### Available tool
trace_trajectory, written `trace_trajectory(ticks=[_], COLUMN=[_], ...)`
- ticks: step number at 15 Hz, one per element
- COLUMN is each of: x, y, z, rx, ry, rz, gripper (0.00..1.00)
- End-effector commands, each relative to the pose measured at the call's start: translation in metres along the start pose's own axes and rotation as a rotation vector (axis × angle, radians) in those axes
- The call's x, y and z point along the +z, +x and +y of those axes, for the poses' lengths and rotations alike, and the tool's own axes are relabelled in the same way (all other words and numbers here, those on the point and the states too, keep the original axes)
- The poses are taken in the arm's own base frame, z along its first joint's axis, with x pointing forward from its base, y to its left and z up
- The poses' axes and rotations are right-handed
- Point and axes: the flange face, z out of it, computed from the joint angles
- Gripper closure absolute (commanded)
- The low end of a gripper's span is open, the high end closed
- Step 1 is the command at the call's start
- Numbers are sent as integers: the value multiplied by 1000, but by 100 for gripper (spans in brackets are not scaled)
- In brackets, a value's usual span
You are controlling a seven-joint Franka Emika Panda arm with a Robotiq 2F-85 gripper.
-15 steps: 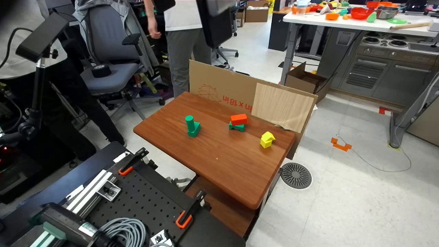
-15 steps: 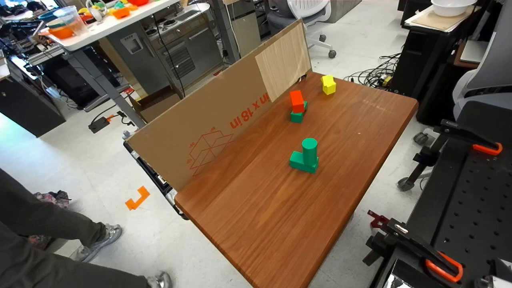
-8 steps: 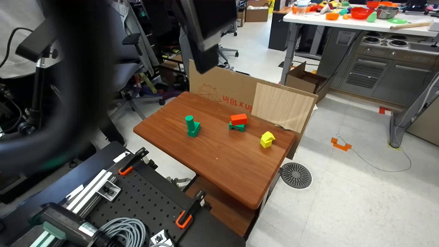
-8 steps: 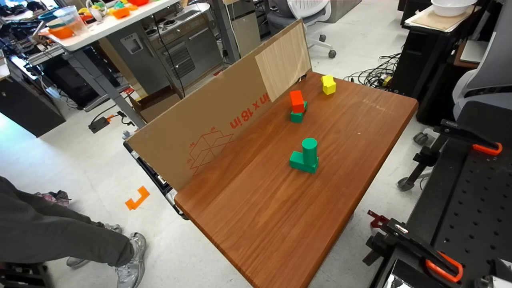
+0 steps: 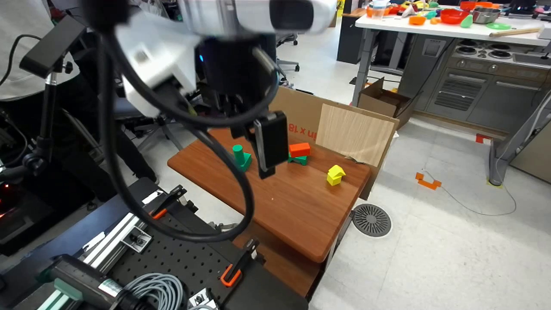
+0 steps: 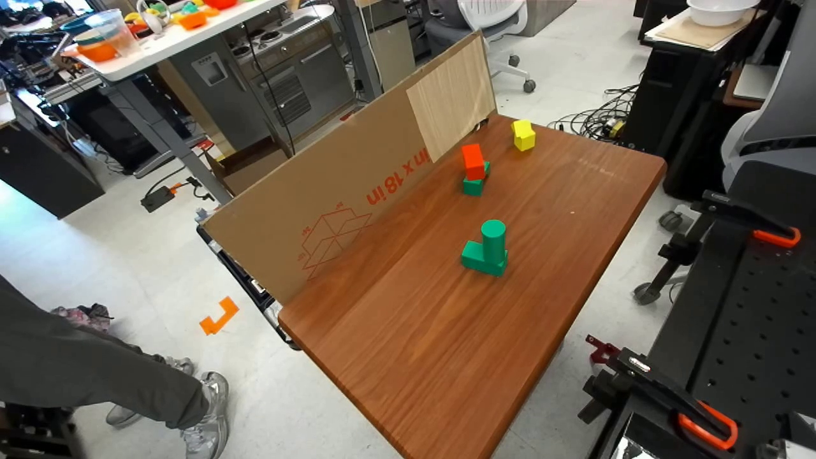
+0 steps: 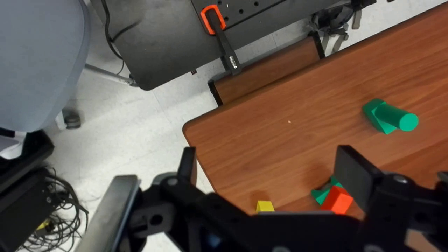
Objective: Pick up one yellow object and place it on top of the green object
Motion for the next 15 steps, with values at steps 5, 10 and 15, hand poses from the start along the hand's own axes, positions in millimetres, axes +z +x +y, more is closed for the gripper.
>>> trace_trajectory(ticks=[5, 10, 15], x=[135, 194, 222], y=[60, 100, 141], z=[4, 5, -6], rx=[297, 459, 481], ry=[-73, -89, -55], rz=[-64, -93, -134], gripper=[0, 0, 0])
